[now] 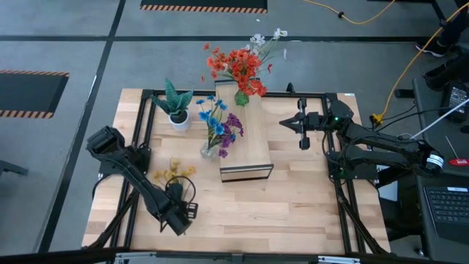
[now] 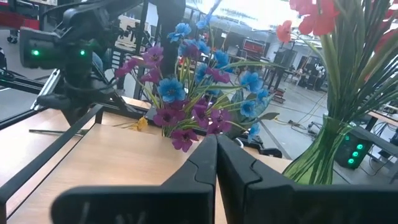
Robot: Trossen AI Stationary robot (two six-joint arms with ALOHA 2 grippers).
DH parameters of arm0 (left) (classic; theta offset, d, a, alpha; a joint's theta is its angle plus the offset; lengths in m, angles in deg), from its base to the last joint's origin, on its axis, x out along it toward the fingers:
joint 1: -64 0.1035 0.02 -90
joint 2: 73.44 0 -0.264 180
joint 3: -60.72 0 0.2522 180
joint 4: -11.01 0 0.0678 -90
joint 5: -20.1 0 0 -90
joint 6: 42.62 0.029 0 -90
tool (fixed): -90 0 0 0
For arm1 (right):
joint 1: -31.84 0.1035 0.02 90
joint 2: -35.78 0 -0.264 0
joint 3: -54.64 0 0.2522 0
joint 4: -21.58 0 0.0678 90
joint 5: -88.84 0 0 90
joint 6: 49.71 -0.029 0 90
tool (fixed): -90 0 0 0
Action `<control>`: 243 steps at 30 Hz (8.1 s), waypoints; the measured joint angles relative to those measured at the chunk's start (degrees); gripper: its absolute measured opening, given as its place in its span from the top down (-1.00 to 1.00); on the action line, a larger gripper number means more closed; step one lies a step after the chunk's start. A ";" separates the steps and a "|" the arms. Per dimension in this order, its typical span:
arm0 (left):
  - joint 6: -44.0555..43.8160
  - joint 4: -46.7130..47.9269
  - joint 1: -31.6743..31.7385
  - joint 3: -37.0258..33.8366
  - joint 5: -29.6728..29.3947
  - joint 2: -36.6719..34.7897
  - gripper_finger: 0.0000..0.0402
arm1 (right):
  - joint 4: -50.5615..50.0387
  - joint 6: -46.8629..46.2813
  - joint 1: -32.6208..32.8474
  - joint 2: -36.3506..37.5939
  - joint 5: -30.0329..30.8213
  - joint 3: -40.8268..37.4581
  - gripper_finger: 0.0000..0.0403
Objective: Pick and place flowers into a vace then onto a shelf
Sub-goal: Put the yellow flowers into the transparent vase
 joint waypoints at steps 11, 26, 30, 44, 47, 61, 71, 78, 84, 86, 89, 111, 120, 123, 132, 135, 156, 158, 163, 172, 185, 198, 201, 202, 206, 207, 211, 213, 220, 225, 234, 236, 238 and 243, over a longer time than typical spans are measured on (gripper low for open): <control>-1.05 -0.13 0.04 -0.08 -1.29 4.31 0.49 | 1.27 -0.02 0.00 0.00 0.00 0.00 0.94; -1.05 0.37 1.40 0.04 -4.14 7.21 0.47 | 1.55 -0.39 0.00 0.00 -0.01 0.00 0.94; -0.97 0.48 1.42 -0.02 -4.07 7.27 0.46 | 1.55 -0.43 0.00 0.00 0.00 0.00 0.94; 3.94 -0.48 0.54 -0.14 -7.22 7.30 0.95 | 1.51 -0.46 0.00 0.00 -0.02 0.00 0.94; 3.96 -0.59 0.46 -0.15 -7.44 7.30 0.92 | 1.51 -0.46 0.00 0.00 -0.02 0.00 0.94; 14.02 0.67 -4.74 10.90 -18.18 7.67 0.96 | 0.98 -1.70 0.00 0.02 -0.02 0.00 0.94; 16.07 13.43 -7.78 20.25 -35.37 7.49 0.96 | 0.76 -2.75 0.00 0.02 -0.02 0.00 0.94; 25.10 17.44 -7.84 22.12 -49.12 7.49 0.96 | 0.76 -2.99 0.00 0.02 -0.04 0.00 0.94; 29.06 19.92 -8.34 22.12 -52.99 5.39 0.96 | 0.81 -2.50 0.00 0.02 -0.02 0.00 0.94; 30.78 21.03 -8.65 22.12 -57.48 4.44 0.96 | 0.81 -1.73 0.00 0.02 -0.03 0.00 0.94; 32.36 22.57 -8.94 22.14 -60.00 2.20 0.96 | 0.90 -1.71 0.00 0.02 -0.02 0.00 0.94; 33.82 22.14 -4.36 4.65 -66.03 -10.06 0.97 | 3.80 -1.53 0.00 0.02 -0.02 0.00 0.94; 58.23 -14.11 -0.37 -15.64 -63.04 -21.54 0.97 | 4.63 -1.53 0.00 0.02 -0.02 0.00 0.94; 75.71 -29.16 3.15 -20.28 -59.06 -24.70 0.97 | 4.78 -1.53 0.00 0.02 -0.02 0.00 0.94; 120.52 -72.06 11.17 -34.76 -47.22 -34.66 0.97 | 4.87 -1.81 0.00 0.00 -0.02 0.00 0.94; 129.17 -87.74 13.31 -42.30 -45.39 -36.77 0.97 | 4.60 -1.84 0.00 0.00 -0.02 0.00 0.94; 140.02 -113.44 33.22 -52.00 -24.12 -33.10 0.97 | 1.86 -1.53 0.00 0.00 0.00 0.00 0.94; 139.51 -114.67 33.79 -52.00 -24.00 -32.14 0.97 | 1.86 -1.53 0.00 0.00 0.00 0.00 0.94; 139.53 -118.18 35.06 -52.00 -24.05 -29.20 0.97 | 1.86 -1.53 0.00 0.00 0.00 0.00 0.94; 136.60 -123.23 37.08 -52.00 -24.15 -22.65 0.97 | 1.86 -1.53 0.00 0.00 0.00 0.00 0.94; 130.87 -126.70 37.05 -51.98 -26.90 -14.79 0.97 | 1.44 -1.51 0.00 0.00 0.00 0.00 0.94; 127.35 -126.70 36.02 -51.98 -27.39 -10.01 0.95 | 1.05 -1.53 0.00 0.00 0.00 0.00 0.94; 128.02 -126.66 35.60 -51.98 -27.56 -10.01 0.95 | 0.89 -1.51 0.00 -0.02 0.00 0.00 0.94; 128.35 -126.42 35.40 -51.98 -27.64 -10.01 0.95 | 0.79 -1.51 0.00 -0.02 0.00 0.00 0.94; 128.41 -124.29 34.83 -51.96 -28.44 -10.04 0.95 | 0.64 -1.51 -0.01 -0.02 0.00 0.00 0.94; 128.41 -123.85 34.67 -51.95 -28.49 -10.04 0.96 | 0.61 -1.51 -0.01 -0.02 0.00 0.00 0.94; 128.50 -123.02 34.16 -51.95 -28.71 -10.04 0.96 | 0.59 -1.51 -0.01 -0.02 0.00 0.00 0.94; 128.53 -122.94 34.12 -51.95 -28.68 -10.04 0.94 | 0.57 -1.51 0.00 -0.02 0.00 0.00 0.94; 128.47 -123.06 34.10 -51.95 -30.26 -10.10 0.87 | 0.24 -1.51 -0.01 -0.02 0.00 0.00 0.94; 128.52 -124.79 34.12 -51.95 -31.87 -10.82 0.75 | 0.19 -1.51 0.00 -0.02 0.00 0.00 0.94; 128.54 -125.81 34.10 -51.95 -32.88 -11.41 0.46 | 0.15 -1.51 -0.02 -0.02 0.01 0.00 0.94; 128.37 -125.80 33.92 -51.95 -32.86 -11.41 0.40 | 0.08 -1.51 0.00 -0.02 0.01 0.00 0.94; 128.12 -125.12 33.39 -51.95 -32.90 -11.44 0.35 | -0.15 -1.51 -0.02 -0.02 0.00 0.00 0.94; 129.56 -124.87 31.14 -51.95 -36.90 -11.44 0.29 | -0.24 -1.51 -0.02 -0.02 0.02 0.00 0.94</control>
